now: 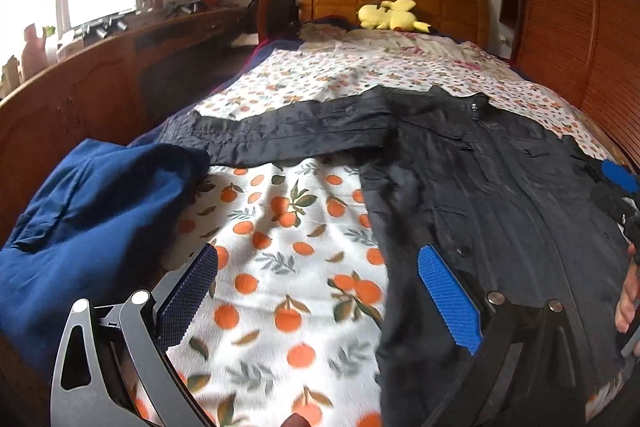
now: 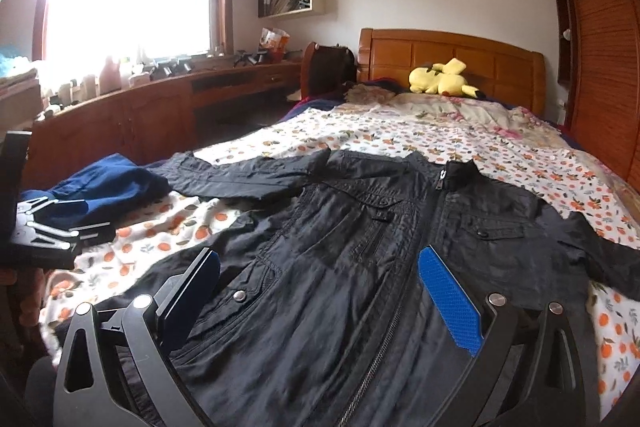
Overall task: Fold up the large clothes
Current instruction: 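Reach the left tool to the jacket sleeve nearest it and grasp it, then fold the held sleeve across the jacket body with the left tool, release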
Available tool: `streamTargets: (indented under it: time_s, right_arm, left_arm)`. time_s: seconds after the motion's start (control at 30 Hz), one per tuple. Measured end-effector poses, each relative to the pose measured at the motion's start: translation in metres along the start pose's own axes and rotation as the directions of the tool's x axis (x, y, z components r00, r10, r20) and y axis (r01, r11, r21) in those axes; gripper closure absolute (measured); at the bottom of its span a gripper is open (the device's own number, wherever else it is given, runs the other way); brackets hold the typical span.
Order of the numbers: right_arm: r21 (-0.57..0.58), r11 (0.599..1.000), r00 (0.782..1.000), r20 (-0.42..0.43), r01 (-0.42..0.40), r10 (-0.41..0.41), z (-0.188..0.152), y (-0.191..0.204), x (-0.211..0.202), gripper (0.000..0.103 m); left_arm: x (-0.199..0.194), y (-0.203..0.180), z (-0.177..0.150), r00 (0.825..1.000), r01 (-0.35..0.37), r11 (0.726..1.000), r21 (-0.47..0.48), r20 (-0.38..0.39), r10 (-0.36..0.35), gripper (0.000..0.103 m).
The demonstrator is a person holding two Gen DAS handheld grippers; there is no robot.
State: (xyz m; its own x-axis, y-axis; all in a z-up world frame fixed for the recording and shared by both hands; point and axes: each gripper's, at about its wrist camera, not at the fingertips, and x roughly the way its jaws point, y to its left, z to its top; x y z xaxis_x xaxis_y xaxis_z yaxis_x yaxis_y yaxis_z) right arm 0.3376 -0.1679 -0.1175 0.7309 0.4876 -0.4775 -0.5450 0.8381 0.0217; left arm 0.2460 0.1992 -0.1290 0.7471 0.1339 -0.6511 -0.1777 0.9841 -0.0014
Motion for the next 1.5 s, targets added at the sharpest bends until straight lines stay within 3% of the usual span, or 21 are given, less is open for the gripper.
streamTargets:
  time_s: [0.13, 0.4, 0.73, 0.8, 0.9, 1.03, 1.13, 1.3, 1.4, 1.47, 1.5]
  right_arm:
    - [0.019, 1.0, 0.999, -0.039, -0.022, 0.023, -0.012, -0.003, 0.022, 0.007]
    - [0.066, 0.994, 0.996, -0.039, -0.083, 0.086, -0.024, -0.012, 0.032, 0.007]
    - [0.022, 0.998, 0.998, -0.023, -0.063, 0.064, -0.024, -0.003, 0.028, 0.007]
    - [0.025, 0.998, 0.998, -0.029, -0.063, 0.064, -0.024, -0.004, 0.029, 0.007]
    - [0.034, 0.997, 0.997, -0.038, -0.067, 0.068, -0.024, -0.006, 0.032, 0.007]
    - [0.035, 0.997, 0.997, -0.038, -0.068, 0.069, -0.025, -0.007, 0.033, 0.007]
    - [0.036, 0.997, 0.997, -0.038, -0.069, 0.071, -0.025, -0.007, 0.033, 0.007]
    - [0.04, 0.997, 0.997, -0.037, -0.071, 0.073, -0.026, -0.007, 0.034, 0.007]
    - [0.042, 0.996, 0.997, -0.037, -0.073, 0.074, -0.027, -0.007, 0.034, 0.007]
    - [0.04, 0.997, 0.997, -0.035, -0.073, 0.075, -0.026, -0.006, 0.033, 0.007]
    - [0.039, 0.997, 0.997, -0.036, -0.073, 0.075, -0.026, -0.006, 0.033, 0.007]
  left_arm:
    - [0.023, 0.004, 0.014, 1.0, -0.01, 1.0, 0.004, -0.022, 0.01, 0.002]
    - [0.078, 0.003, 0.049, 0.998, -0.001, 1.0, -0.005, -0.069, 0.001, 0.002]
    - [0.157, 0.017, 0.086, 0.99, -0.036, 0.998, -0.06, -0.141, 0.028, 0.002]
    - [0.171, 0.024, 0.09, 0.987, -0.028, 0.996, -0.084, -0.158, 0.014, 0.005]
    - [0.191, 0.037, 0.095, 0.981, -0.037, 0.993, -0.116, -0.195, 0.013, 0.018]
    - [0.213, 0.058, 0.097, 0.97, -0.028, 0.975, -0.221, -0.241, -0.027, 0.028]
    - [0.225, 0.072, 0.096, 0.961, -0.026, 0.949, -0.315, -0.27, -0.063, 0.03]
    - [0.237, 0.079, 0.101, 0.961, -0.001, 0.918, -0.397, -0.254, -0.108, 0.033]
    - [0.247, 0.082, 0.106, 0.961, -0.053, 0.907, -0.418, -0.267, -0.067, 0.054]
    - [0.251, 0.082, 0.109, 0.962, -0.09, 0.909, -0.407, -0.273, -0.028, 0.082]
    - [0.253, 0.081, 0.111, 0.962, -0.085, 0.909, -0.409, -0.271, -0.032, 0.089]
